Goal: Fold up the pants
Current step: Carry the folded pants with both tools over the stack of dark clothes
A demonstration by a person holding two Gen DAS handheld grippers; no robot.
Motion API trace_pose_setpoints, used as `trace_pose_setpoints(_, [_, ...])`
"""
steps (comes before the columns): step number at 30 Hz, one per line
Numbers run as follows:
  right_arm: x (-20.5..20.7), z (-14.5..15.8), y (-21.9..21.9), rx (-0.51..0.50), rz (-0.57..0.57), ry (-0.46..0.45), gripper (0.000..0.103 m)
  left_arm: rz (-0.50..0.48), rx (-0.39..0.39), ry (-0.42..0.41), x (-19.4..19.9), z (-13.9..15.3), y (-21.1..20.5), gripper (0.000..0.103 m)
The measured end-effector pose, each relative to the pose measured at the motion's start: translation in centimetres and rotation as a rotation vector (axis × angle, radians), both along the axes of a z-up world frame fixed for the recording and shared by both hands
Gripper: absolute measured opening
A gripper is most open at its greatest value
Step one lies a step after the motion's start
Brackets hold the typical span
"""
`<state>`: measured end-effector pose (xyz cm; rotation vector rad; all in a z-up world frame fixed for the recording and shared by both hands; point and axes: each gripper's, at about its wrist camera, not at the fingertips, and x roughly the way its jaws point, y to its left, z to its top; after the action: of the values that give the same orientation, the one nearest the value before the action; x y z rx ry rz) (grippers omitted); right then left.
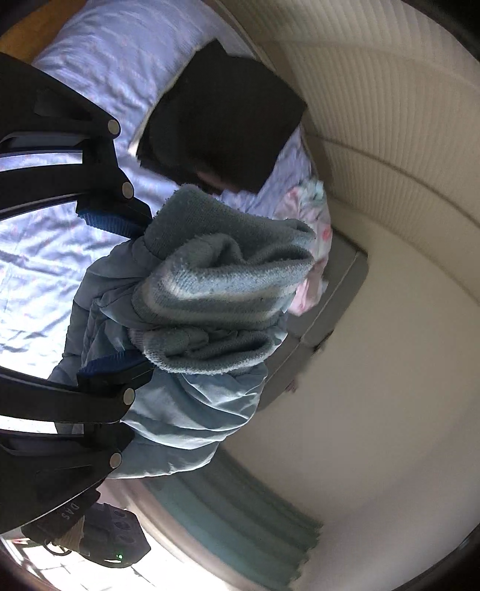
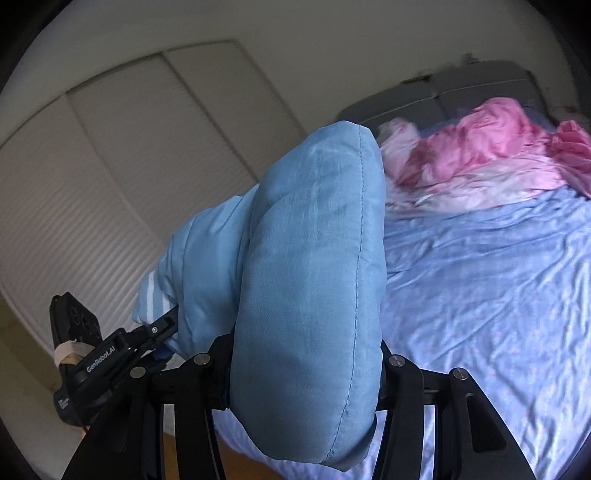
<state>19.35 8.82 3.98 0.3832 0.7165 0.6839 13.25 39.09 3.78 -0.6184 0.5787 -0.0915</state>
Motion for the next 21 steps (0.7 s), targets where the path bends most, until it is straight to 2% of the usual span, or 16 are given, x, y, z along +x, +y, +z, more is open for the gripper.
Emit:
trace_pose_setpoints(6, [2.0,-1.5,6.7,-0.028,0.102,0.034,0.051,0.088,-0.026,0.036,-0.9,-1.9,6.2,0.053])
trace_pose_setpoints(8, [2.6,-2.0,9.1,-0.033,0.118,0.047,0.051,0.091,-0.023,0.058,-0.4,-2.6,8.9,0.053])
trace_pose_setpoints(12, [4.2,-3.5,14.3,-0.009,0.126,0.104,0.051,0.085,-0.009,0.097,1.5,-3.1,13.9,0.053])
trace_pose_setpoints(21, [9.4,-5.8,23.8,0.029,0.085,0.125,0.051,0.003,0.026,0.121,9.2,-4.1,23.3,0.053])
